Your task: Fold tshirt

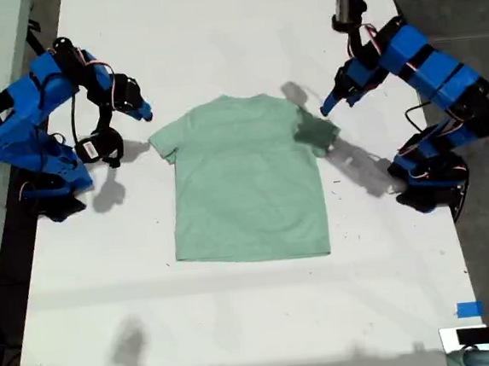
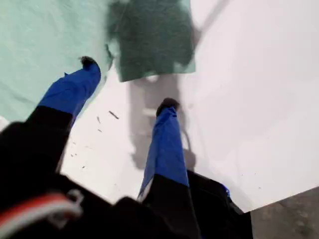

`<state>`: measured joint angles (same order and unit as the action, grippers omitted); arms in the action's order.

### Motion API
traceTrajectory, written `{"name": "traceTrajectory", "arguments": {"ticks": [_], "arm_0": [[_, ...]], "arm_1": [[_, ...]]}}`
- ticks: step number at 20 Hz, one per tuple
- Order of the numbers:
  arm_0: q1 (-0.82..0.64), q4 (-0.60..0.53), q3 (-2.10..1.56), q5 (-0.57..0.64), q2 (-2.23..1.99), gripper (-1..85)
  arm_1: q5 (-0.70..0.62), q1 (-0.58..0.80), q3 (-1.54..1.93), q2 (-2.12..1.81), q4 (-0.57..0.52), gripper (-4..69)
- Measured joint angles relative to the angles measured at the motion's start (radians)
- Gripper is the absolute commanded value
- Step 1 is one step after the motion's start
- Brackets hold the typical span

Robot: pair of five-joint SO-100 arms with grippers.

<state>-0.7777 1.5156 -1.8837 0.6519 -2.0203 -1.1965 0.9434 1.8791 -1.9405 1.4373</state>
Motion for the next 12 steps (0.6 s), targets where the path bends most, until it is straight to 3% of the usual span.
{"name": "traceTrajectory", "arguments": {"ticks": [5,7,10,11,12], "arm_0": [[0.014,-0.028,0.000,0.000,0.044,5.9],[0.018,-0.038,0.000,0.000,0.052,6.1],[0.020,-0.051,0.000,0.000,0.066,6.1],[0.020,-0.054,0.000,0.000,0.077,6.1],[0.020,-0.060,0.000,0.000,0.084,6.1]], "arm_1": [[-0.028,0.048,0.279,0.101,-0.334,28.1],[-0.034,0.051,0.282,0.207,-0.403,28.3],[-0.034,0.051,0.250,0.341,-0.416,27.2],[-0.038,0.054,0.221,0.370,-0.416,24.3],[-0.044,0.054,0.196,0.394,-0.414,8.8]]}}
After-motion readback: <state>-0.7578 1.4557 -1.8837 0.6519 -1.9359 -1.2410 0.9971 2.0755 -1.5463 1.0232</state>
